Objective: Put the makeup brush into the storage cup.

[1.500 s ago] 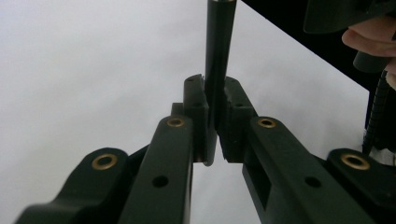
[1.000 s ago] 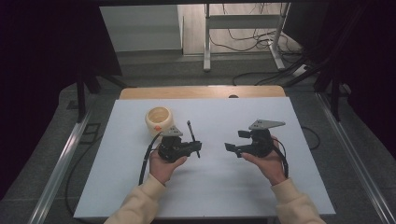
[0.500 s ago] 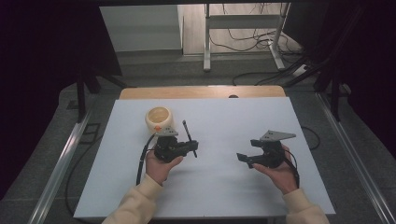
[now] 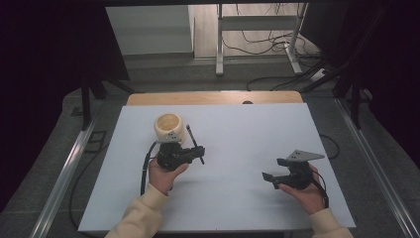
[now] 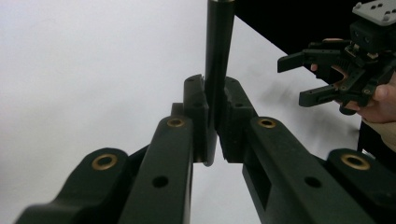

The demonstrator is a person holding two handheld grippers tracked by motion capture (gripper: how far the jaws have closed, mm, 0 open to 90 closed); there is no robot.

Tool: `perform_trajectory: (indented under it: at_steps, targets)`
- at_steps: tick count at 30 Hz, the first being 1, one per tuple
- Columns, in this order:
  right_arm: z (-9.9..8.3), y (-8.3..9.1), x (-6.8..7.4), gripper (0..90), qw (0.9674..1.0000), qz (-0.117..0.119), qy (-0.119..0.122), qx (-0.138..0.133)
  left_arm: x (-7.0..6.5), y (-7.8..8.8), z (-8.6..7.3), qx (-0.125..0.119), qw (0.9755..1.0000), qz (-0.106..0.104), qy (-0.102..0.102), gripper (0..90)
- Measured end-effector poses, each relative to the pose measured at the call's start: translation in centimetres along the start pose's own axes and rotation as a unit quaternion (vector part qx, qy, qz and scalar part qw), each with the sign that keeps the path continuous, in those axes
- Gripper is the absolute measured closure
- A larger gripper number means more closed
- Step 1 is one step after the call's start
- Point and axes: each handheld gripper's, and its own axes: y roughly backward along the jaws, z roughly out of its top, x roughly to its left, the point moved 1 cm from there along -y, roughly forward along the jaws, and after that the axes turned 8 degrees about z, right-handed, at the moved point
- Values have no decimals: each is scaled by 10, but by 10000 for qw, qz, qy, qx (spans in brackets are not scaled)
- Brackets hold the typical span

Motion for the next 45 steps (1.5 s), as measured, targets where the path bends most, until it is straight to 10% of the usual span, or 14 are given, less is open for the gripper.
perform_trajectory:
  at_steps: [45]
  targets:
    - [-2, -1, -4, 156, 9999, -140, -18, 11, 26, 37, 33, -489, 9986, 117, 160, 833]
